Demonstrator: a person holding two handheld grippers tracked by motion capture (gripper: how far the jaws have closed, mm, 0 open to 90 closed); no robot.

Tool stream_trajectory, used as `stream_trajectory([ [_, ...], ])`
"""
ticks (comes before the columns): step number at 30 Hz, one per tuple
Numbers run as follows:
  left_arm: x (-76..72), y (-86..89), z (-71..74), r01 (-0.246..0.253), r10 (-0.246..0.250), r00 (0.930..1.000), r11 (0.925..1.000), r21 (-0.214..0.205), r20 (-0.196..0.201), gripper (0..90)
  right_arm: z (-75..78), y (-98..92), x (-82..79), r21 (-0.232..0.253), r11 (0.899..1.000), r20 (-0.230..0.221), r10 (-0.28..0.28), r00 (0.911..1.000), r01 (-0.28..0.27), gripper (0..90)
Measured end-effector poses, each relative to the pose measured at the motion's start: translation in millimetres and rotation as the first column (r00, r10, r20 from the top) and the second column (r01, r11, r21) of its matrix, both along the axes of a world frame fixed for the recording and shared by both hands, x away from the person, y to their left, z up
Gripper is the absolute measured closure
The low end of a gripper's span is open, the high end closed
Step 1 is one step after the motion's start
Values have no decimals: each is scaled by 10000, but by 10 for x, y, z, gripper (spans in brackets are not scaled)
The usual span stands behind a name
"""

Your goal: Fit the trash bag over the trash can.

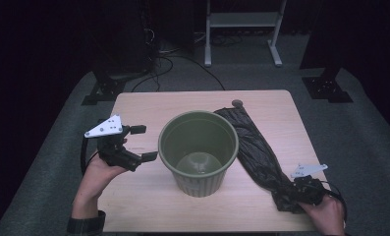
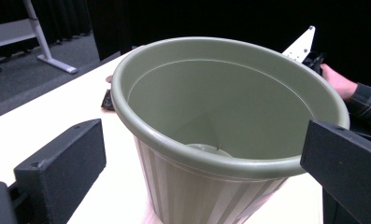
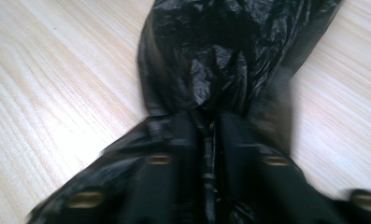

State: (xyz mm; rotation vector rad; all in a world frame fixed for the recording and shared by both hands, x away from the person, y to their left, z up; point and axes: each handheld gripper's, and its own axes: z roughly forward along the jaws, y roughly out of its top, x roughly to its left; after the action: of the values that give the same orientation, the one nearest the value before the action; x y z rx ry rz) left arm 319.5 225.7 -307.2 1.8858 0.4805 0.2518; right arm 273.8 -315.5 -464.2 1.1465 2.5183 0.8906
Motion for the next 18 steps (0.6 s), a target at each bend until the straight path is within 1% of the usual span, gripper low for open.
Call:
stream_trajectory([
  [1, 0, -3, 1, 15, -15, 10000, 10000, 1, 4, 0, 18, -4, -15, -38, 9999, 70, -101, 9999, 101, 647],
  [3, 3, -8, -1, 41, -41, 10000, 10000, 1, 1, 0, 94, -5, -33, -65, 9996, 352, -277, 9990, 280, 502],
  [5, 5, -12, -3, 53, -53, 10000, 10000, 41, -2, 0, 146, -1, -8, 6, 9991, 385, -432, 9983, 432, 412],
  [7, 8, -15, -1, 54, -54, 10000, 10000, 33, 2, 0, 193, 20, 38, -198, 9980, 516, -593, 9969, 603, 293],
  [8, 10, -16, 3, 47, -47, 10000, 10000, 17, -6, 0, 216, 32, 69, -329, 9970, 518, -680, 9963, 698, 250],
  [9, 13, -16, 6, 60, -60, 10000, 10000, 18, 15, 0, 252, 52, 99, -466, 9957, 630, -775, 9950, 805, 216],
  [10, 19, -18, 12, 62, -62, 10000, 10000, 15, 39, 0, 275, 65, 116, -455, 9952, 698, -832, 9941, 865, 182],
  [12, 37, -29, 31, 69, -69, 10000, 10000, 2, 41, 0, 327, 101, 184, -388, 9953, 844, -850, 9928, 885, 133],
  [14, 61, -44, 56, 127, -128, 9999, 9999, 81, 64, 0, 355, 150, 266, -371, 9959, 938, -790, 9925, 827, 127],
  [18, 99, -72, 110, 247, -248, 9996, 9997, 92, 151, 0, 367, 289, 448, -593, 9966, 984, -517, 9938, 578, 91],
])
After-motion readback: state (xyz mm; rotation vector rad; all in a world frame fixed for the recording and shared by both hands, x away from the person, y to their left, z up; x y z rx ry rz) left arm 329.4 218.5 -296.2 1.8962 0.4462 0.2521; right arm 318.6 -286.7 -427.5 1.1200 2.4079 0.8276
